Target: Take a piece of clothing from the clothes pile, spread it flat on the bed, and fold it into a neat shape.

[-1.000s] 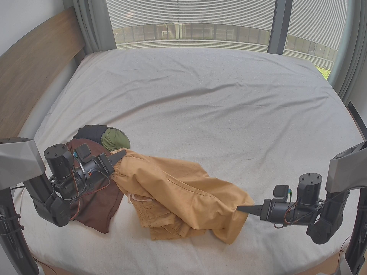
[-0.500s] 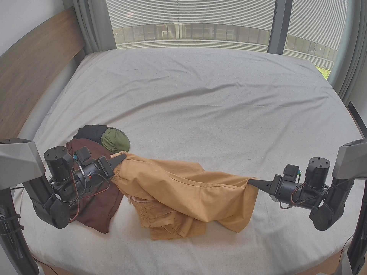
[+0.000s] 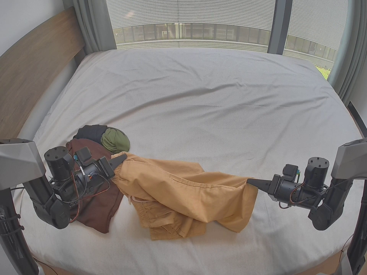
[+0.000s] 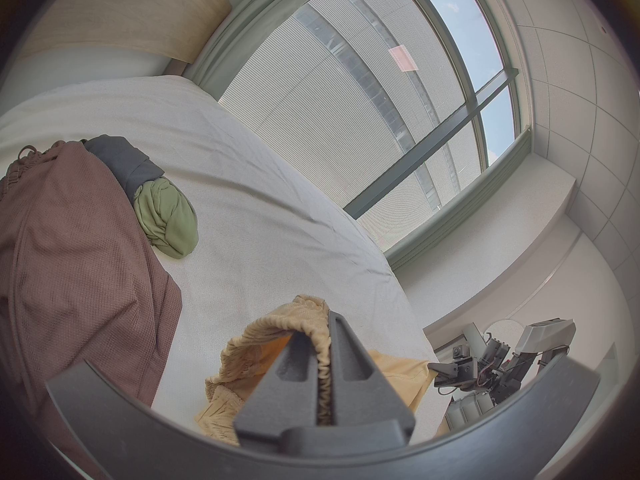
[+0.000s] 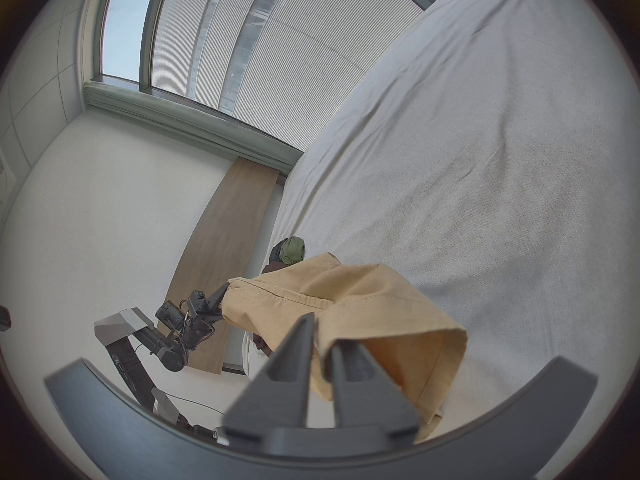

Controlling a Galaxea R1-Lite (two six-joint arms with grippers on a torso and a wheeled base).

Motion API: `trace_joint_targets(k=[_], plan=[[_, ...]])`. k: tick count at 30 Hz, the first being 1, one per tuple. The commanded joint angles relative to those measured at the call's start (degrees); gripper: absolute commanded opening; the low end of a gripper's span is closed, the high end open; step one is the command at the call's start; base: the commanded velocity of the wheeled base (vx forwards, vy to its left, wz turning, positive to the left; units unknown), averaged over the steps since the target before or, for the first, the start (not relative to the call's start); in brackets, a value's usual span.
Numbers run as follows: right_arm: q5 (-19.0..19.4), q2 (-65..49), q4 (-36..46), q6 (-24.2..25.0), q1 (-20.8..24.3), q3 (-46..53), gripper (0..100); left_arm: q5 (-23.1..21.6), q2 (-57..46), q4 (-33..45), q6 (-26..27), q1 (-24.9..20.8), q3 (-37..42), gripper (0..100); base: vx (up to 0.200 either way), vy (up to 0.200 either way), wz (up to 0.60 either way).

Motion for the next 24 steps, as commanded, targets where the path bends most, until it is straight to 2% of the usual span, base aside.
trace_joint_targets(k=[1, 7, 16, 21, 24], plan=[[0.03, 1.53, -0.10, -0.02, 0.75, 0.18, 100, -0.01, -0.04, -0.01, -0.03, 0.01, -0.02, 0, 0.000, 0.000, 0.00], [0.03, 3.99, -0.19, -0.02, 3.12, 0.18, 100, -0.01, -0.31, -0.01, -0.21, 0.01, -0.11, 0, 0.000, 0.000, 0.00], [-0.15, 4.25, -0.27, 0.07, 3.65, -1.22, 100, 0.08, -0.31, -0.01, -0.21, -0.08, -0.11, 0, 0.000, 0.000, 0.00], [-3.75, 4.61, -0.27, 0.25, 3.92, -2.72, 100, 0.08, -0.31, -0.01, -0.21, -0.08, -0.11, 0, 0.000, 0.000, 0.00], [-3.92, 4.69, -0.27, 0.25, 4.00, -2.72, 100, -0.01, -0.22, -0.01, -0.21, -0.08, -0.11, 0, 0.000, 0.000, 0.00]])
